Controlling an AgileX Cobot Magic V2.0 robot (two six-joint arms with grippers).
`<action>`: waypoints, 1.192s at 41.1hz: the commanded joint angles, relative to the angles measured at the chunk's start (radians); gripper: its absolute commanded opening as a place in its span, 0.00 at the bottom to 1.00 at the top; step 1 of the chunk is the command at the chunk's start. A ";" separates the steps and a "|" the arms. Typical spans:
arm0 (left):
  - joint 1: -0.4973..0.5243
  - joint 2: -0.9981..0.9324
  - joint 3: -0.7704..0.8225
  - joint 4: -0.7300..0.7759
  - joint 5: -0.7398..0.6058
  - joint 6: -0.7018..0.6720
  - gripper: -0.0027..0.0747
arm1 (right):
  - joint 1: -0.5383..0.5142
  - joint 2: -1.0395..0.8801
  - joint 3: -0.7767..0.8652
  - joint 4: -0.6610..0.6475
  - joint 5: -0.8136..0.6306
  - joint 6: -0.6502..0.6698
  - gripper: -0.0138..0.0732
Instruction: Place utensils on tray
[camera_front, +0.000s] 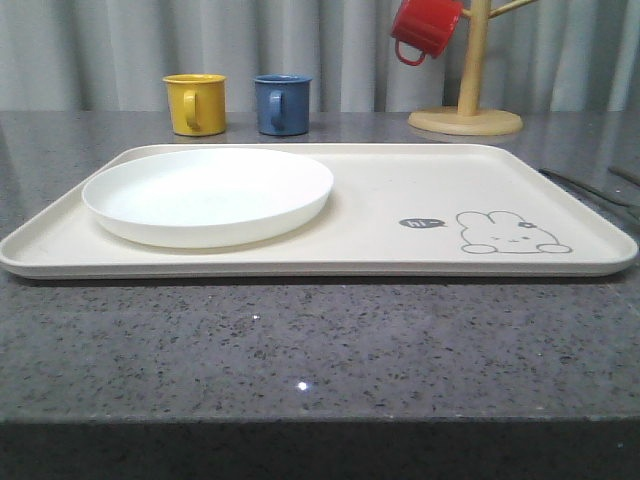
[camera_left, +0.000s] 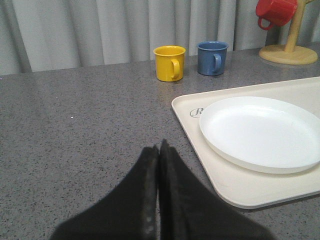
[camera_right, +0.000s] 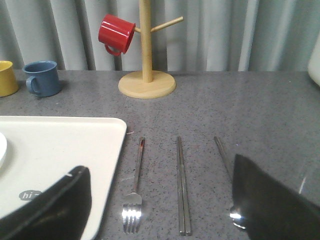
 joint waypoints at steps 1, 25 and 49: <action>0.001 0.010 -0.024 -0.011 -0.081 -0.009 0.01 | 0.001 0.018 -0.033 -0.002 -0.081 -0.007 0.85; 0.001 0.010 -0.024 -0.011 -0.081 -0.009 0.01 | 0.001 0.463 -0.241 -0.001 0.169 -0.008 0.65; 0.001 0.010 -0.024 -0.011 -0.082 -0.009 0.01 | 0.096 1.137 -0.651 0.002 0.322 -0.008 0.49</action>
